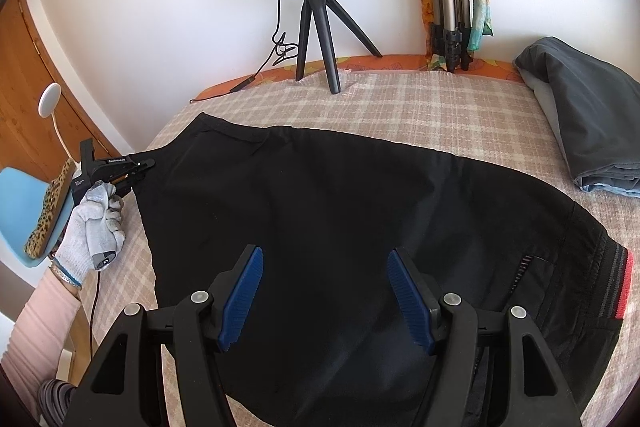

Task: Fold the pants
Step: 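Fold the held leg end over toward the waistband with the left tool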

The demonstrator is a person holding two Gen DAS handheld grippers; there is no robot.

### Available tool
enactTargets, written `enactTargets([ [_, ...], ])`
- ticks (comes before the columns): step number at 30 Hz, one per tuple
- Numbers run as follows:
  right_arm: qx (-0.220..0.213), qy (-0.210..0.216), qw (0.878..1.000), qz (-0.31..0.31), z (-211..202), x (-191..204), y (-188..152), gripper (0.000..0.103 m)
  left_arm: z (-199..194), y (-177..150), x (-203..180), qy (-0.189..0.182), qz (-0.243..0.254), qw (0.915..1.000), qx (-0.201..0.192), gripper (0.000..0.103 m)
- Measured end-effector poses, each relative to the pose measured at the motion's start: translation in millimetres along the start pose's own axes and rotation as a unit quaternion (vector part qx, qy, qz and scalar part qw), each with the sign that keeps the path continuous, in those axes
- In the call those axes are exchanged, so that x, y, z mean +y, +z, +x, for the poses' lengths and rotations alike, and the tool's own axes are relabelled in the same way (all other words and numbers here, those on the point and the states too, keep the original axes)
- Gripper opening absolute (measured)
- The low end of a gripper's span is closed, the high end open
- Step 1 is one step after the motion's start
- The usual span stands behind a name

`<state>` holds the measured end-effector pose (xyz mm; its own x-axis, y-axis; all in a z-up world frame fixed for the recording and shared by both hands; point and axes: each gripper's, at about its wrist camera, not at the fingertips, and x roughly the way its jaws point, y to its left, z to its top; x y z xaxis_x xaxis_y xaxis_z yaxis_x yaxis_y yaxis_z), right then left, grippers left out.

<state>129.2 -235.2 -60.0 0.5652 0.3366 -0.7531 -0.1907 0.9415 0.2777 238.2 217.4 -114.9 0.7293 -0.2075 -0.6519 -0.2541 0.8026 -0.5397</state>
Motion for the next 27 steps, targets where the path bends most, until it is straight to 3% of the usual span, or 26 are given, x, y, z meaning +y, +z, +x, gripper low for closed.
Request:
enactTargets([
  [3, 0.000, 0.001, 1.000, 0.007, 0, -4, 1, 0.068, -17, -1, -33, 0.002, 0.062, 0.9979, -0.019, 0.002],
  [6, 0.000, 0.004, 1.000, 0.015, -2, -9, 2, 0.068, -31, -9, -74, -0.002, 0.134, 0.9906, -0.028, 0.001],
  [13, 0.010, 0.018, 0.999, 0.043, -2, -27, 4, 0.073, -48, -70, -168, -0.044, 0.280, 0.9590, -0.008, 0.001],
  [16, 0.009, 0.044, 0.997, 0.065, -4, -38, 5, 0.074, -49, -103, -200, -0.072, 0.317, 0.9456, 0.017, 0.001],
  [21, 0.008, 0.099, 0.987, 0.124, -2, -59, 5, 0.081, -46, -166, -240, -0.093, 0.390, 0.9133, 0.069, 0.001],
  [27, 0.026, 0.156, 0.971, 0.180, 15, -71, 4, 0.083, -50, -210, -265, -0.122, 0.408, 0.8981, 0.112, 0.001],
])
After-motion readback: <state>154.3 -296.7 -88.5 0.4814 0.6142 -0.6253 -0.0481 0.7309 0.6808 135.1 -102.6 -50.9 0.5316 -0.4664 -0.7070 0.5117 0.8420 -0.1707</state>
